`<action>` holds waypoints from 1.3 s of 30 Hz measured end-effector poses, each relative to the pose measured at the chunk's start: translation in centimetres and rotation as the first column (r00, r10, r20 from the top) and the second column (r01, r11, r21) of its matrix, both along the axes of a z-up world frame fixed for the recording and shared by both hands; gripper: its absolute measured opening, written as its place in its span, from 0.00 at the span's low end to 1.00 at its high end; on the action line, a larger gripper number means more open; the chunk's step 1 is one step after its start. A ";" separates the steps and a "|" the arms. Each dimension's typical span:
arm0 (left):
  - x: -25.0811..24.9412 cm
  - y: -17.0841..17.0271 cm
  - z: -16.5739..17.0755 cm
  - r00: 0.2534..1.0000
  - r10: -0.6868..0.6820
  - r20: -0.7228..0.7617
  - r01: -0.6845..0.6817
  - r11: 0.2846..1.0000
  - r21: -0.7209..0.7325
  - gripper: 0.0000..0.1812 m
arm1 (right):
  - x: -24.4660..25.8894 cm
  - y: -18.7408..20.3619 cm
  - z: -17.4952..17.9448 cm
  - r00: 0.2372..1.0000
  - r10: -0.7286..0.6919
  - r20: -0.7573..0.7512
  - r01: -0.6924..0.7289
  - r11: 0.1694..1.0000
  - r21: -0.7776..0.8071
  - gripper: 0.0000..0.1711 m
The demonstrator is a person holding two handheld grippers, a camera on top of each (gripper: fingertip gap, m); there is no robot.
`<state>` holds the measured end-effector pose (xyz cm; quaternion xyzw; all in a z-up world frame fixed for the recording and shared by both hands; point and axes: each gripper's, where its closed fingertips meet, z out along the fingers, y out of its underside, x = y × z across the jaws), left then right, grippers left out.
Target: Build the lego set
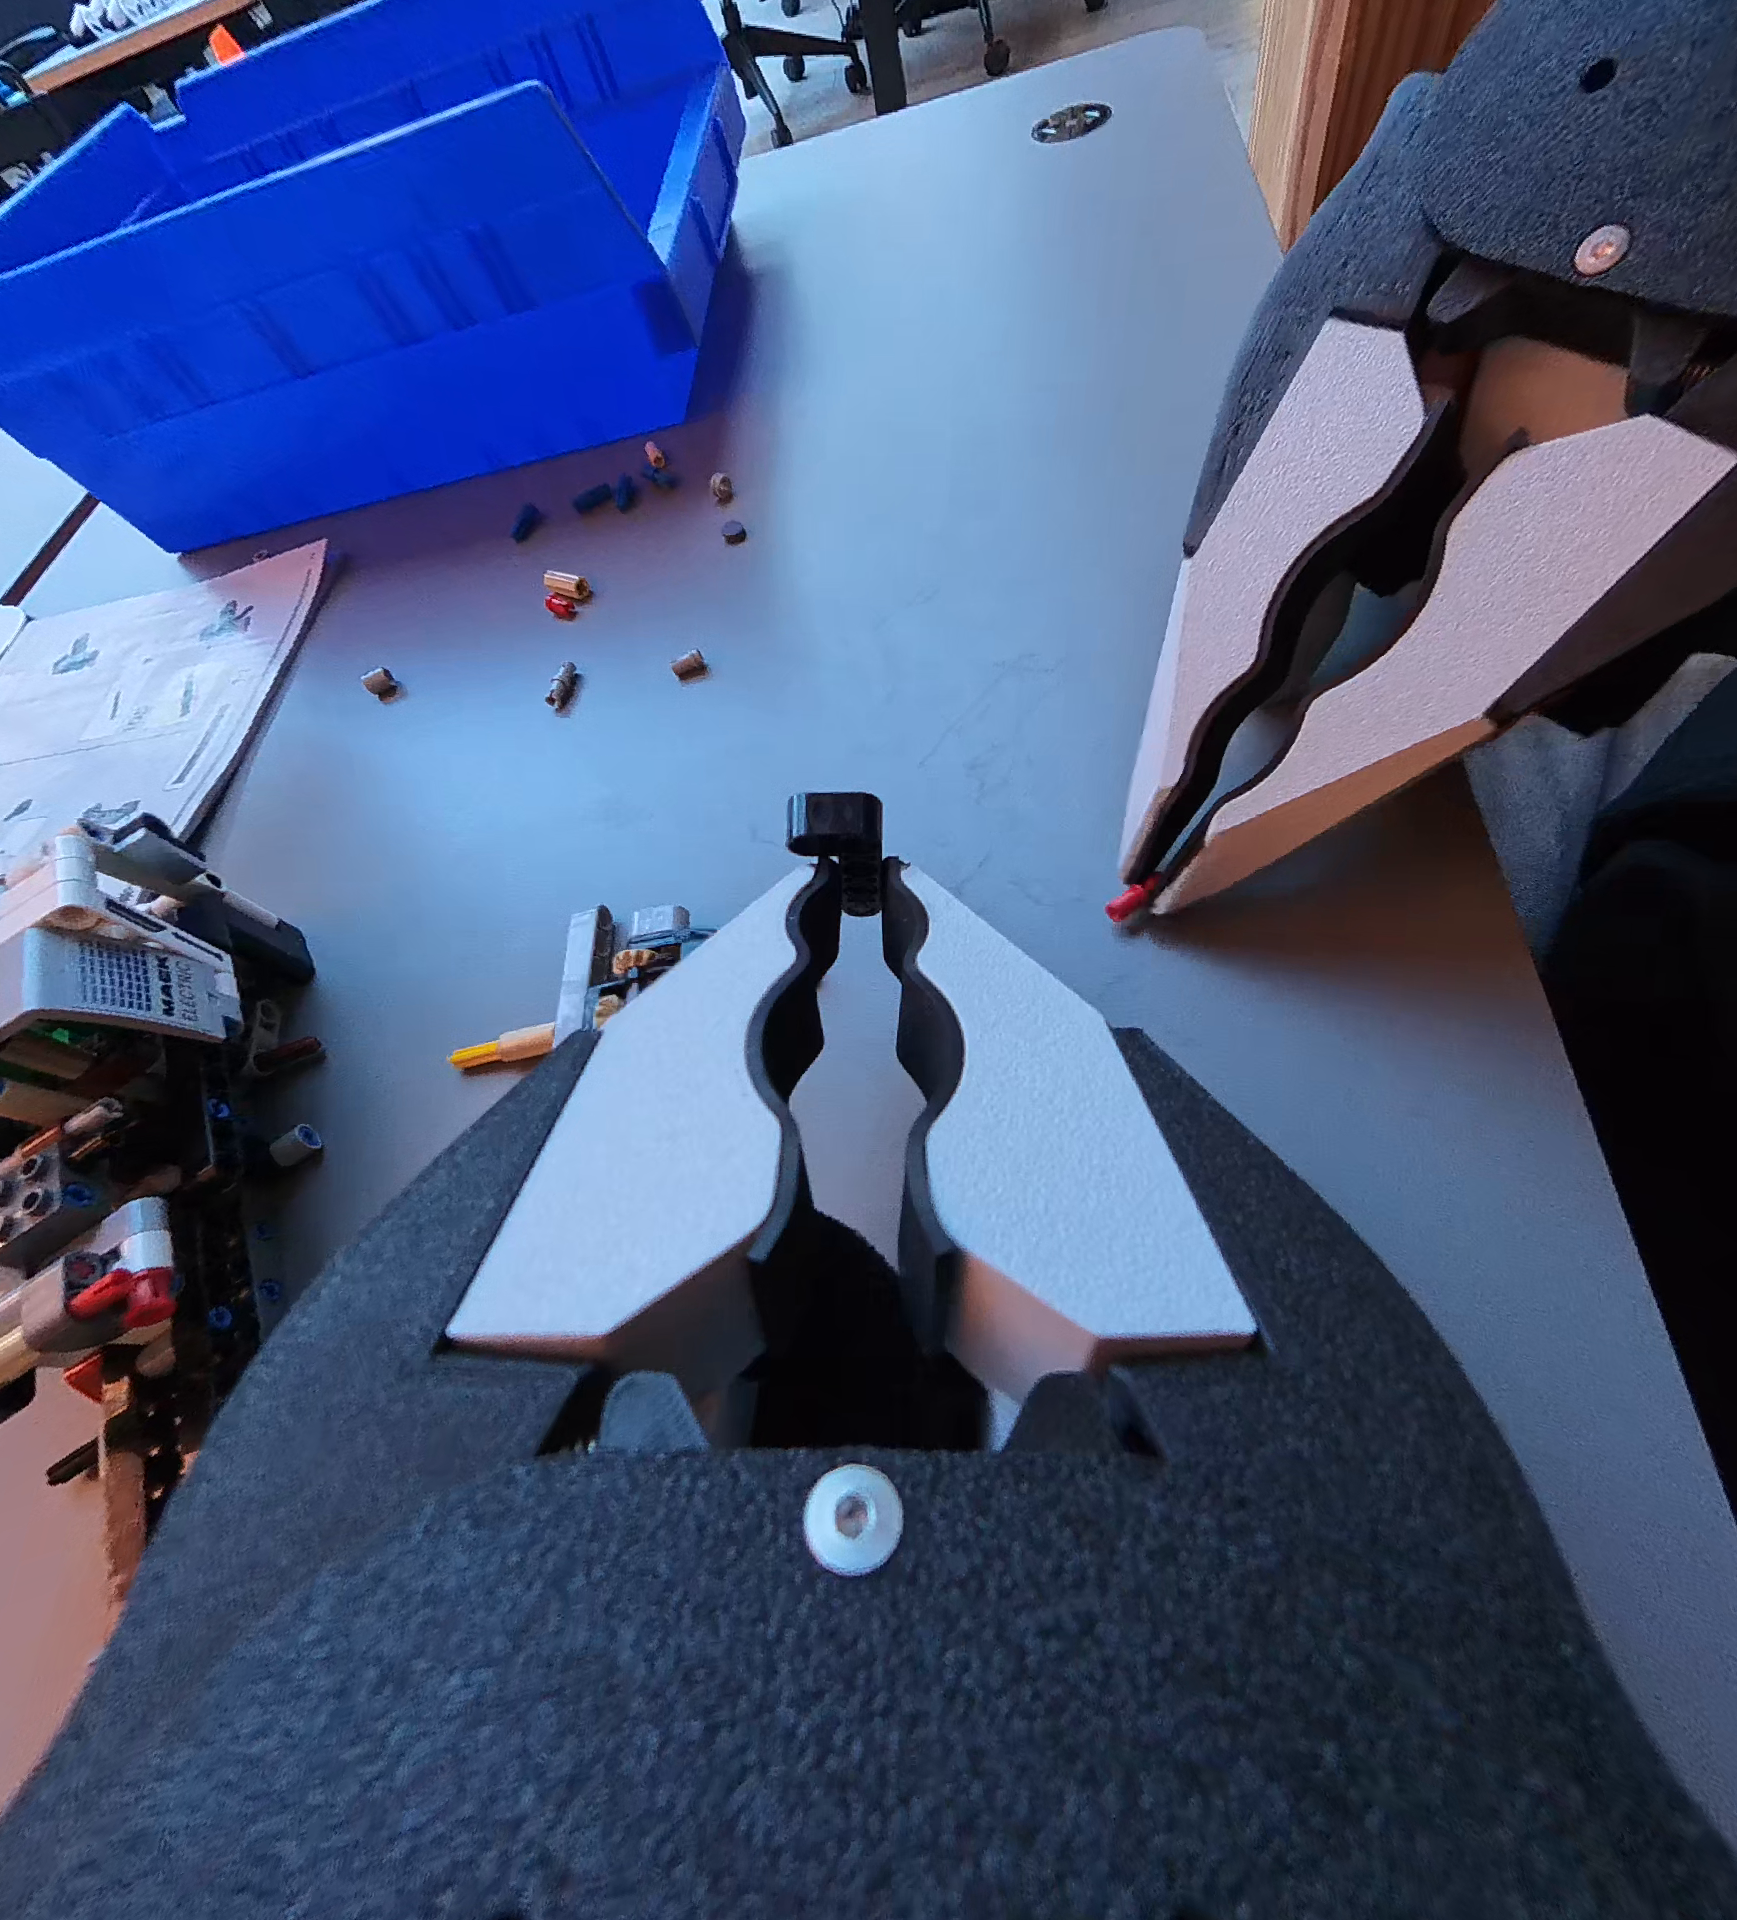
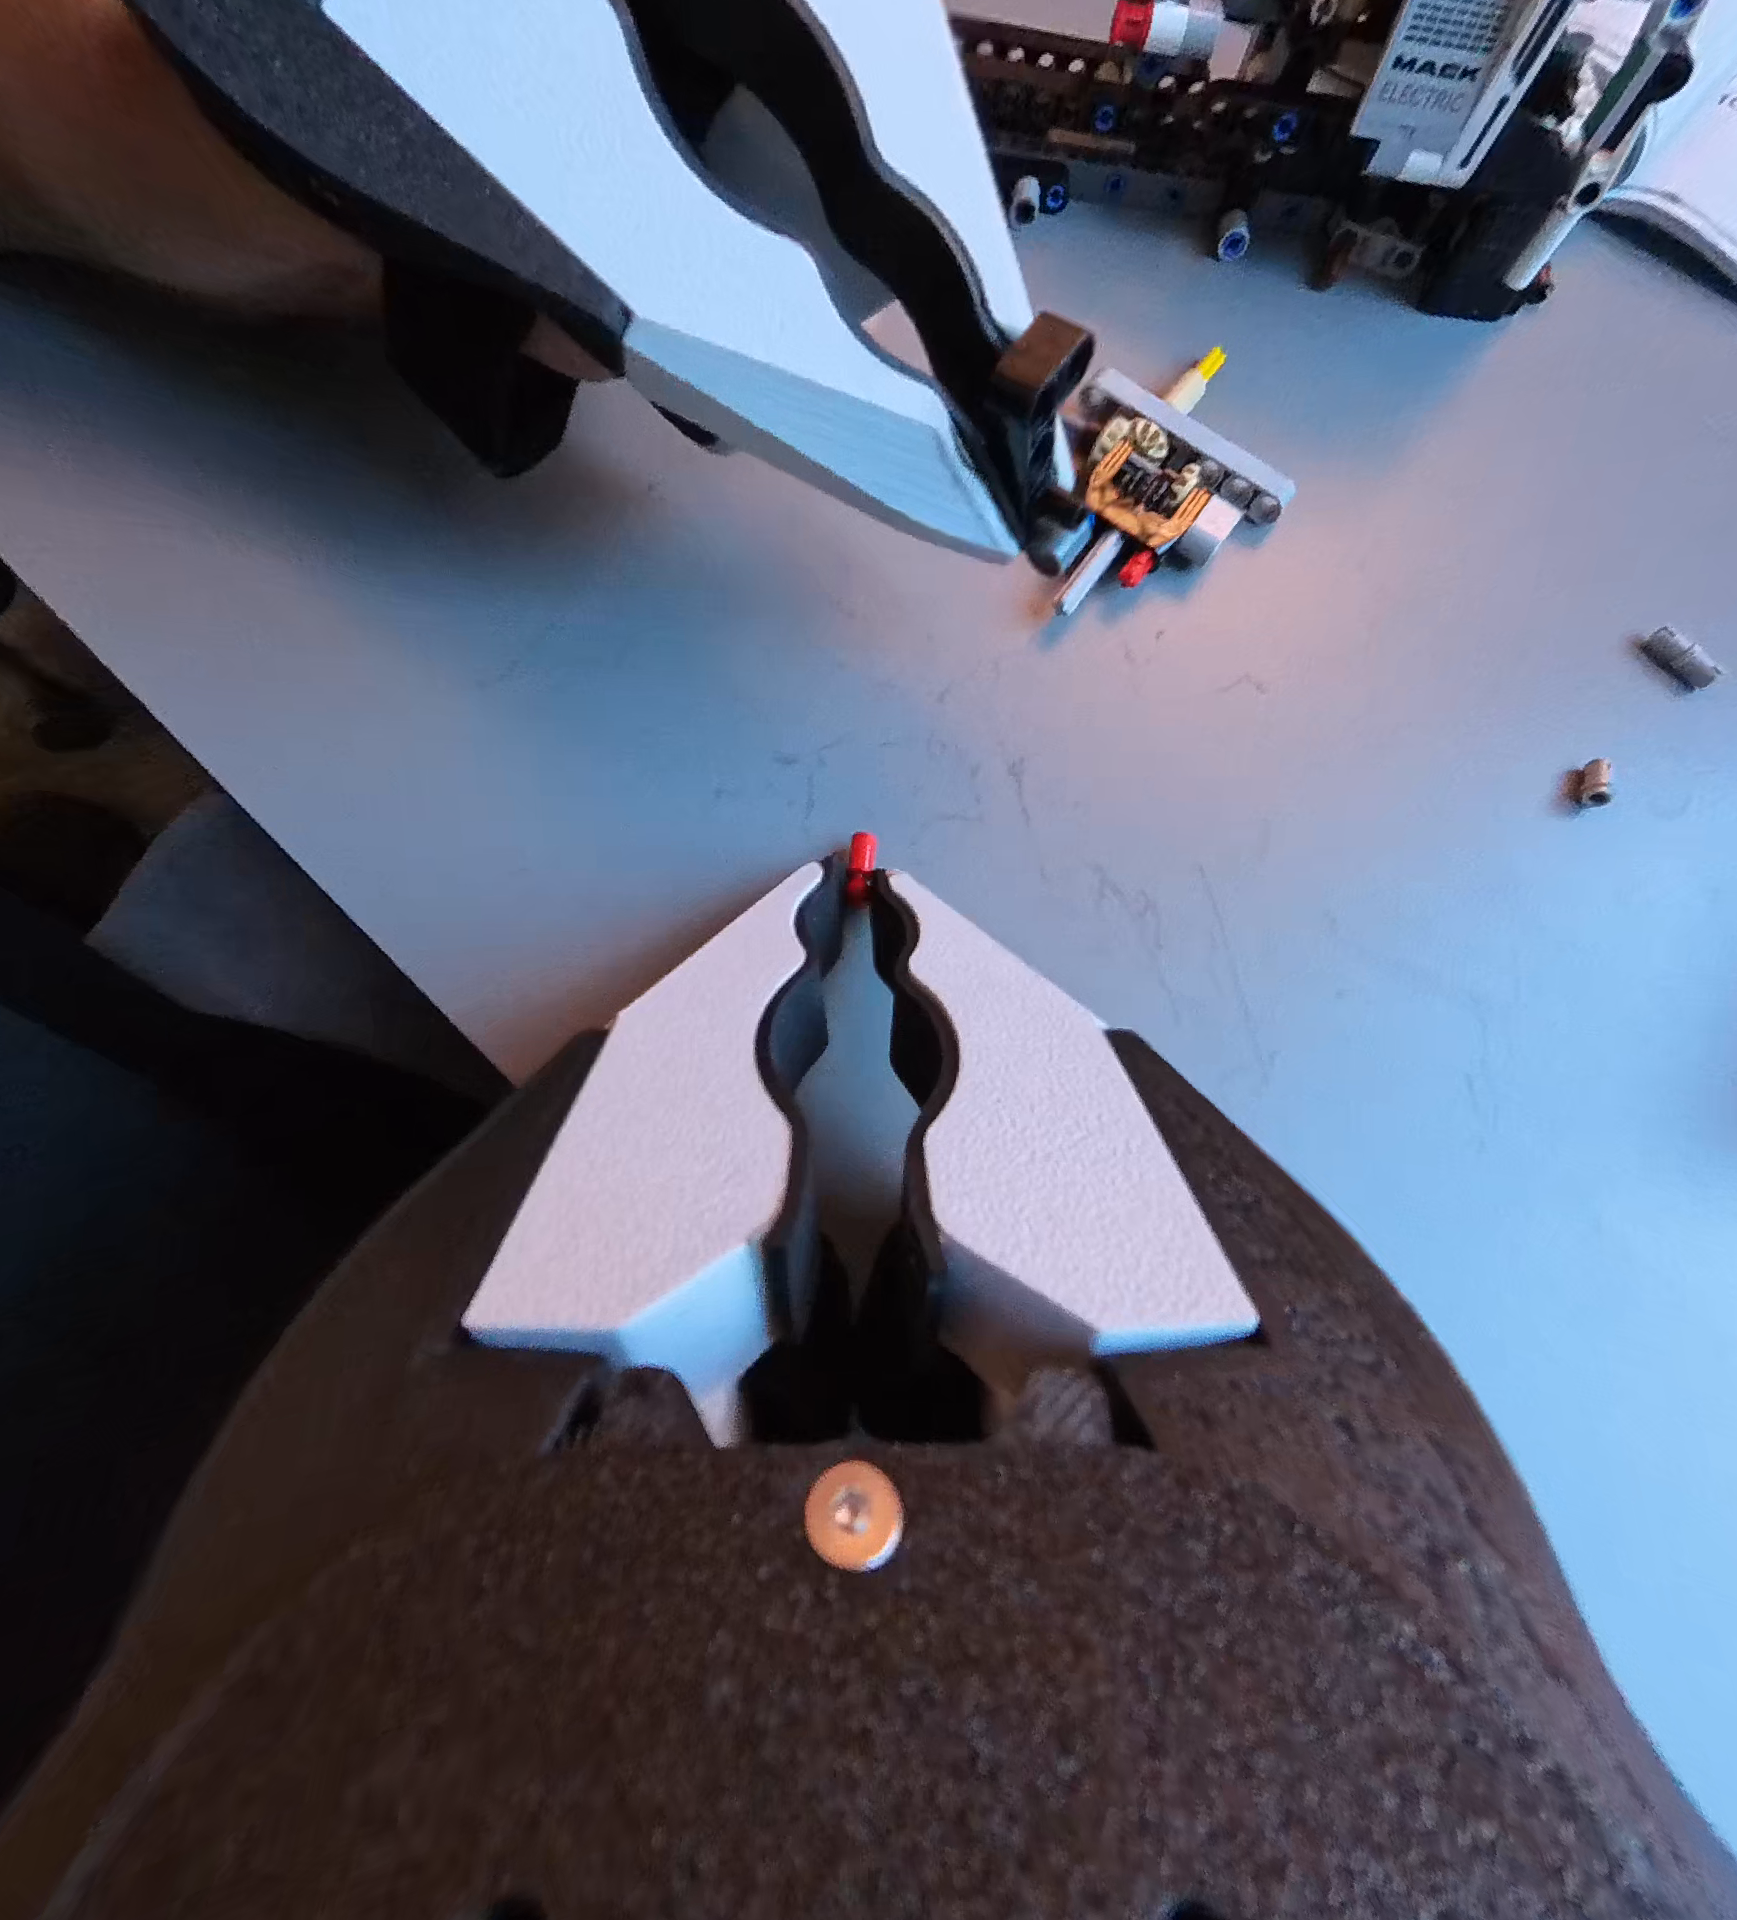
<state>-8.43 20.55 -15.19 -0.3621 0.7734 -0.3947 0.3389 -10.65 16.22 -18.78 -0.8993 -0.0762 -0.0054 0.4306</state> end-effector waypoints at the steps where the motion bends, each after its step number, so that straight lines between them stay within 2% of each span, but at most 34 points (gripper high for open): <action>1: 0.0 0.0 0.2 1.000 0.004 0.009 -0.004 1.000 -0.008 0.03 | 0.3 0.2 0.3 1.000 -0.006 0.017 0.006 1.000 0.019 0.02; 3: 0.1 0.2 0.9 0.999 0.020 0.032 -0.018 0.999 -0.051 0.03 | 0.8 1.3 2.2 1.000 -0.020 -0.012 0.021 0.996 0.091 0.02; 6: 0.4 1.0 1.7 0.998 0.060 0.037 -0.055 0.990 -0.133 0.03 | 1.4 3.6 5.4 0.979 -0.020 -0.205 0.061 0.978 0.197 0.02; 10: 0.5 2.2 3.2 0.991 0.110 0.071 -0.089 0.966 -0.244 0.03 | 1.9 5.5 6.3 0.853 -0.015 -0.521 0.159 0.959 0.233 0.02; 14: 0.7 2.7 3.4 0.991 0.124 0.060 -0.100 0.948 -0.302 0.03 | 2.1 6.1 6.5 0.750 -0.001 -0.661 0.231 0.937 0.262 0.02; 21: 0.6 2.3 3.3 0.991 0.112 0.066 -0.089 0.954 -0.288 0.03 | 2.8 6.1 7.0 0.690 0.013 -0.723 0.266 0.926 0.270 0.02; 26: 0.8 2.2 3.1 0.988 0.130 0.081 -0.108 0.967 -0.230 0.03 | 2.7 6.1 6.8 0.698 0.006 -0.716 0.265 0.927 0.265 0.02; 39: 1.0 2.3 3.1 0.985 0.150 0.086 -0.128 0.967 -0.222 0.03 | 2.7 6.2 6.5 0.668 -0.013 -0.744 0.272 0.935 0.228 0.02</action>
